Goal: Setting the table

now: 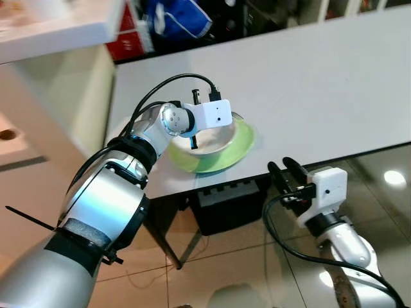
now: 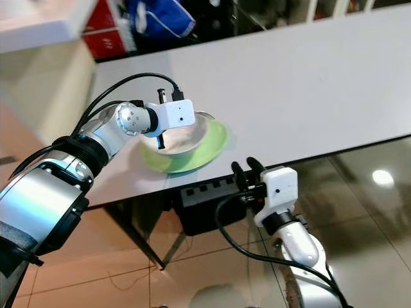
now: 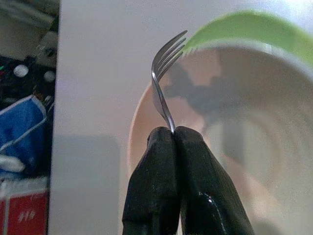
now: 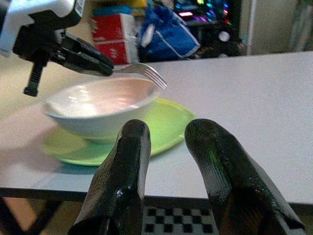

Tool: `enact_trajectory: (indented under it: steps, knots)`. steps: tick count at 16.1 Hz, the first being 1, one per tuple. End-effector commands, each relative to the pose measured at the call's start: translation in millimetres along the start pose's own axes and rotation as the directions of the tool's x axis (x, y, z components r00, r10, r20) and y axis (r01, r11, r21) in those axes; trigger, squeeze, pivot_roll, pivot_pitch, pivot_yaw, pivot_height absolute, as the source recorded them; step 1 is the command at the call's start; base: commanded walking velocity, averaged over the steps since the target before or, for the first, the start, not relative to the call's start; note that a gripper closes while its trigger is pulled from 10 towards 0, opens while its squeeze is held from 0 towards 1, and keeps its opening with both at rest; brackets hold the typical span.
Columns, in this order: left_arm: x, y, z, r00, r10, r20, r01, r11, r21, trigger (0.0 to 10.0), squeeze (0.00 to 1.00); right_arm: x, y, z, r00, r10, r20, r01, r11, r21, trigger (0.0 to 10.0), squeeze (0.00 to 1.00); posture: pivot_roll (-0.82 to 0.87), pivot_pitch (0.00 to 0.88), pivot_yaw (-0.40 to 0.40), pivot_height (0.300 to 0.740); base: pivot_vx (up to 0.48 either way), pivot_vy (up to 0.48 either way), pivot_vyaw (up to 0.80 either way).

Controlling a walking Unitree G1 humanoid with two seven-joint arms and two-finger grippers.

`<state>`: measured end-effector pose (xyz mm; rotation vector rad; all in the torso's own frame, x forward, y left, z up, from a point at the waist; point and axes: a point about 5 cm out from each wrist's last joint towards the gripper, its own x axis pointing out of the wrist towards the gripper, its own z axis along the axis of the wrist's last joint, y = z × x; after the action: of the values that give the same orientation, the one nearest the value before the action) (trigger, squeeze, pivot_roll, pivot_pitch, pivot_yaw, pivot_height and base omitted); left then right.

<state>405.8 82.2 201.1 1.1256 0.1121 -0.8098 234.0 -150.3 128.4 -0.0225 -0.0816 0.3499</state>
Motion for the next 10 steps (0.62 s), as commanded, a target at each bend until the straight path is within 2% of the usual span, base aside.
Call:
enact_trajectory:
  steps: [1, 6, 10]
  knots:
    - [-4.1, 4.3, -7, 1.000, 0.011, -0.025, -0.011, 1.000, -0.004, 0.0, 0.00, 1.1, 3.5, 3, 1.000, 0.013, 0.006, -0.013, 1.000, -0.004, 10.0, 0.00, -0.15, 0.000, 0.150, 0.740, 0.000, 0.000, 0.00]
    - [-6.7, 9.0, -9, 0.999, 0.025, -0.037, -0.025, 1.000, -0.010, 0.0, 0.00, 0.9, 3.3, 3, 1.000, 0.013, 0.002, -0.013, 1.000, -0.006, 10.0, 0.00, -0.15, 0.000, 0.150, 0.740, 0.000, 0.000, 0.00]
    - [-7.9, -1.0, -27, 0.992, 0.003, -0.124, -0.001, 1.000, 0.009, 0.0, 0.00, 0.4, 2.7, 4, 1.000, 0.010, 0.003, -0.010, 1.000, -0.006, 10.0, 0.00, -0.16, 0.000, 0.154, 0.740, 0.000, 0.000, 0.00]
